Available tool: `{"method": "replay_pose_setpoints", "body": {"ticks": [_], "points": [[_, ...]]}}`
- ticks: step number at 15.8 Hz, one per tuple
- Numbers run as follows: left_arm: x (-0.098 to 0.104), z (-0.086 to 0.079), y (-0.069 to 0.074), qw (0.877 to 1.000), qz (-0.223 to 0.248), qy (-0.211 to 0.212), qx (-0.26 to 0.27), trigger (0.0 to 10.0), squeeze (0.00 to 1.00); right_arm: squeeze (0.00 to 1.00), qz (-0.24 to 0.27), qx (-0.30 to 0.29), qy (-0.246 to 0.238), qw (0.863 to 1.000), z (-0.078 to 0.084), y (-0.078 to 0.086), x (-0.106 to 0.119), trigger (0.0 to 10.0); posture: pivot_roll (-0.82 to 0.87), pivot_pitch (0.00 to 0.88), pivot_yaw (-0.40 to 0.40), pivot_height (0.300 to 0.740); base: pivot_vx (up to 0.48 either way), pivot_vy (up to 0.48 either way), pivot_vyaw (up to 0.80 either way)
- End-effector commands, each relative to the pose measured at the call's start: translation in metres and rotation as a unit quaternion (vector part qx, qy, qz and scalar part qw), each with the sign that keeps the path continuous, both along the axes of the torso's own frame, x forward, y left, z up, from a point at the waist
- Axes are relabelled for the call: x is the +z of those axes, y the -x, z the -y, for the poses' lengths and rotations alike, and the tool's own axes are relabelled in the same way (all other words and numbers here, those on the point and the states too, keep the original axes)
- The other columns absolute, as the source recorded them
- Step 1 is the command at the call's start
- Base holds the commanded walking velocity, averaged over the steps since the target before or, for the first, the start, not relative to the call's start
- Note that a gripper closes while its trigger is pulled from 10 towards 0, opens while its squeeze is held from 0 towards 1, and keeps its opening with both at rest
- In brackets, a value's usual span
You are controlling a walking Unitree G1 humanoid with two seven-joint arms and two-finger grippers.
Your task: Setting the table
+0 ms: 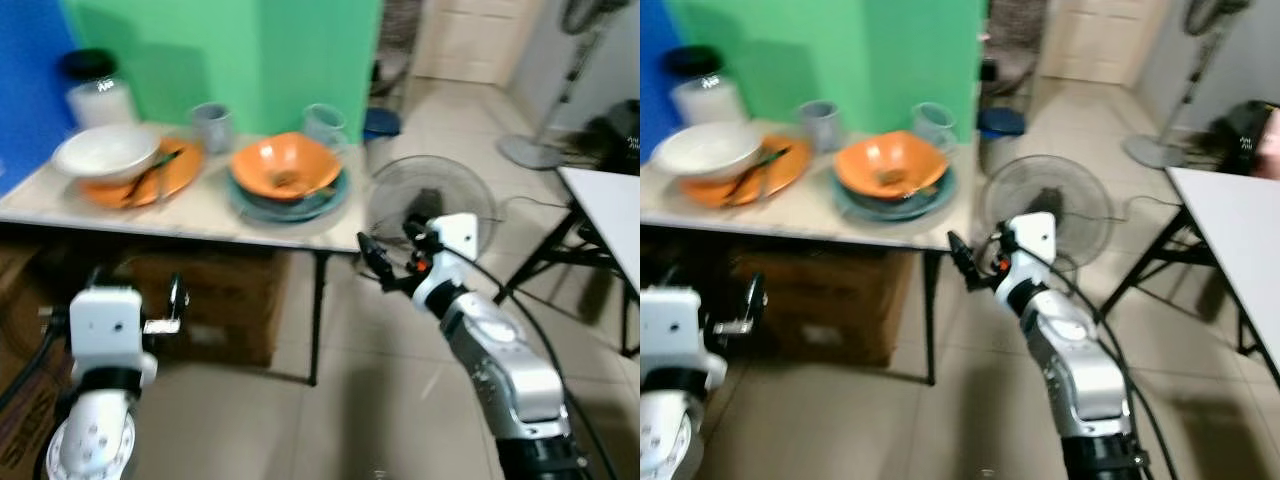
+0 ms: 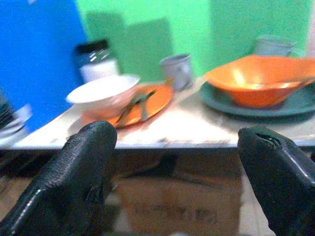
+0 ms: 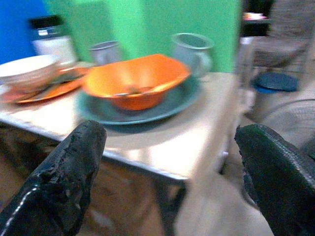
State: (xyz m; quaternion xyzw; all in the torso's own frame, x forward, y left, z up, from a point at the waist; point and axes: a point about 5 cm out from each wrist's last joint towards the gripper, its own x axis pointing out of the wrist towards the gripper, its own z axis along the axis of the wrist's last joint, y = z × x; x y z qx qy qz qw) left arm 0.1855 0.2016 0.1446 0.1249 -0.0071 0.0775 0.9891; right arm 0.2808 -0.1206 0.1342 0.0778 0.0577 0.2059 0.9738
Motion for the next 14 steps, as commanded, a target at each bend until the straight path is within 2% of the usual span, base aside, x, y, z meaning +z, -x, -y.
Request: {"method": "replay_pose_setpoints", "body": {"ticks": [1, 5, 7, 9, 11, 14], "points": [[-0.001, 0.004, -0.001, 1.0, -0.005, 0.005, -0.012, 10.0, 0.0, 0.0, 0.001, -0.007, -0.002, 1.0, 0.004, -0.002, 0.005, 10.0, -0.03, 0.016, -0.004, 0.74, 0.364, 0.0, 0.0], [0.003, 0.004, -0.002, 1.0, -0.001, -0.001, -0.016, 10.0, 0.0, 0.0, 0.024, 0.026, -0.022, 0.999, -0.006, -0.006, 0.027, 10.0, -0.03, 0.014, -0.008, 0.74, 0.363, 0.0, 0.0], [0.004, 0.005, -0.001, 1.0, 0.0, -0.005, -0.019, 10.0, 0.0, 0.0, 0.035, 0.05, -0.009, 0.998, -0.009, -0.006, 0.031, 10.0, -0.02, 0.015, -0.013, 0.74, 0.364, 0.0, 0.0], [0.007, 0.005, 0.0, 1.0, 0.002, -0.007, -0.02, 10.0, 0.0, 0.0, 0.038, 0.061, 0.002, 0.997, -0.012, -0.004, 0.032, 10.0, -0.01, 0.017, -0.015, 0.74, 0.362, 0.0, 0.8], [0.01, 0.007, 0.0, 1.0, 0.005, -0.01, -0.024, 10.0, 0.0, 0.0, 0.036, 0.062, -0.013, 0.997, -0.014, -0.005, 0.036, 10.0, -0.01, 0.015, -0.018, 0.74, 0.36, 0.0, 0.8], [0.015, 0.008, -0.002, 0.999, 0.01, -0.016, -0.032, 10.0, 0.0, 0.0, 0.029, 0.053, -0.029, 0.998, -0.014, -0.014, 0.052, 10.0, 0.0, 0.01, -0.023, 0.74, 0.363, 0.0, 0.0]]}}
